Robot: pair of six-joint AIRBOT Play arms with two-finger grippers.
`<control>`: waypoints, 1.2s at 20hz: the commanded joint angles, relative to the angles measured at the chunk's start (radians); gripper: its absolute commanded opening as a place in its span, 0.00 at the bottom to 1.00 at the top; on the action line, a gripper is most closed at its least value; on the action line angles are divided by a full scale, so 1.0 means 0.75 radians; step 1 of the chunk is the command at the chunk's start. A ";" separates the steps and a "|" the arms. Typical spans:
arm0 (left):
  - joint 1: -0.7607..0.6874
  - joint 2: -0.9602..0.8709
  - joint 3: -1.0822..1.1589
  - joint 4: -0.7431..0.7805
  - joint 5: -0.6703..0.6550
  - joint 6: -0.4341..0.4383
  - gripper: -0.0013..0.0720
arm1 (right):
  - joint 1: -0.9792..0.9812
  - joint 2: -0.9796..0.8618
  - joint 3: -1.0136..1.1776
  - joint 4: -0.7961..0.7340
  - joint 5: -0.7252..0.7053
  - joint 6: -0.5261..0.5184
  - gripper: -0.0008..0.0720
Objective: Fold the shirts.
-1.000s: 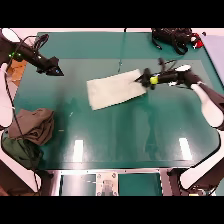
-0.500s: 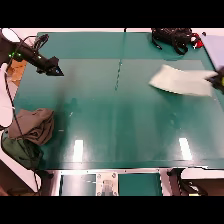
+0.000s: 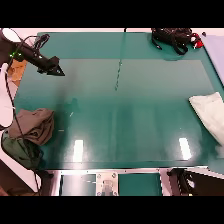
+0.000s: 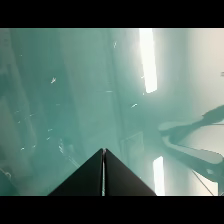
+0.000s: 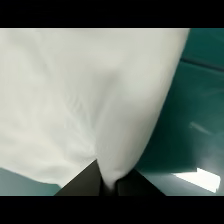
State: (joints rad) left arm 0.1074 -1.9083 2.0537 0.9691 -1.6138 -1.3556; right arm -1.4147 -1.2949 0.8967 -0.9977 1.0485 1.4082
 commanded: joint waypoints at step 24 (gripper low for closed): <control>-0.001 0.864 -0.940 0.102 0.108 0.019 0.05 | 1.432 0.341 0.119 -0.254 0.224 0.309 0.03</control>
State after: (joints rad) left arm 0.1074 -1.4651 1.6226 0.9989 -1.6039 -1.3464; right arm -0.6147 -1.0790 1.0340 -1.1557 1.2594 1.6505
